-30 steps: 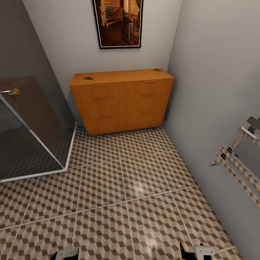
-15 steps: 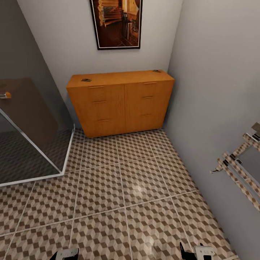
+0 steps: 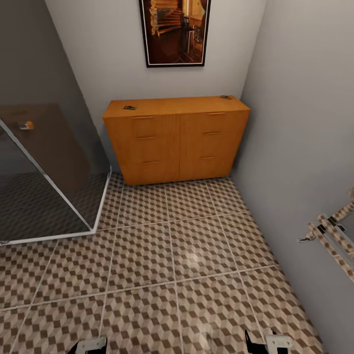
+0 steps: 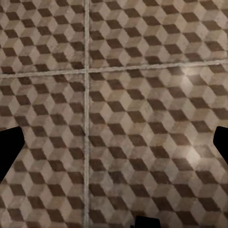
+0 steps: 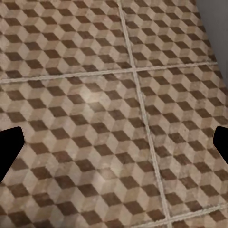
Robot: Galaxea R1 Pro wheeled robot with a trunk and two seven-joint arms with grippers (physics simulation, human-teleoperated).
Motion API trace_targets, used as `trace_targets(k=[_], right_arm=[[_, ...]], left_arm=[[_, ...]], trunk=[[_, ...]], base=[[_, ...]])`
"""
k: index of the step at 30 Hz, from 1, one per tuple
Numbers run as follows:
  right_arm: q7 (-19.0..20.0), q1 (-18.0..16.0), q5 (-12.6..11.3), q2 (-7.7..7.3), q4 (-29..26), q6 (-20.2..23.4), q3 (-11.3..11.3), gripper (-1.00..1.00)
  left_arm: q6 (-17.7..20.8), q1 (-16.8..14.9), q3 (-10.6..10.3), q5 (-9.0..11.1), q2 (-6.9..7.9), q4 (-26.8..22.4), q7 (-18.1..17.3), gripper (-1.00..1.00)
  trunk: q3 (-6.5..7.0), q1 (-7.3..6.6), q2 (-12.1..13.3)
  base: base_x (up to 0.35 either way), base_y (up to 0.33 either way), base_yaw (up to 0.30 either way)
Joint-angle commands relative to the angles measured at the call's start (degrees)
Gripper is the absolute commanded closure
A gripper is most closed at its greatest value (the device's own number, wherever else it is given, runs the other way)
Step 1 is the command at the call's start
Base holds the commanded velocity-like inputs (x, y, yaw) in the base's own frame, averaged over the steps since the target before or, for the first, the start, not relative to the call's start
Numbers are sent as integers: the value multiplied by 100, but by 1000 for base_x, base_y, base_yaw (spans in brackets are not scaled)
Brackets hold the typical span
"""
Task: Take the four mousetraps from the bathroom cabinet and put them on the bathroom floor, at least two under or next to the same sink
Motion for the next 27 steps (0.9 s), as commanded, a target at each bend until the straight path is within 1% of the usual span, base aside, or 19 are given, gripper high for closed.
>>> trace_targets(k=[1, 6, 13, 27], right_arm=[[-8, -1, -56, -1, 1, -14, 54, -100], [-8, -1, -54, -1, 1, -14, 57, -100], [-7, -1, -52, 0, 1, -18, 57, -100], [-7, -1, -55, -1, 1, -15, 57, -100]], left_arm=[[-35, -10, 17, 9, 0, 25, -6, -100], [-35, -10, 14, 11, 0, 25, -6, -100], [-35, -10, 15, 7, 0, 25, -6, -100], [-35, -10, 17, 14, 2, 25, -6, -100]], trunk=[[-6, 0, -2], [-10, 0, -2], [-11, 0, -2], [-12, 0, -2]], base=[[0, -56, 243], [0, -112, 124], [0, -116, 26], [0, -10, 2]])
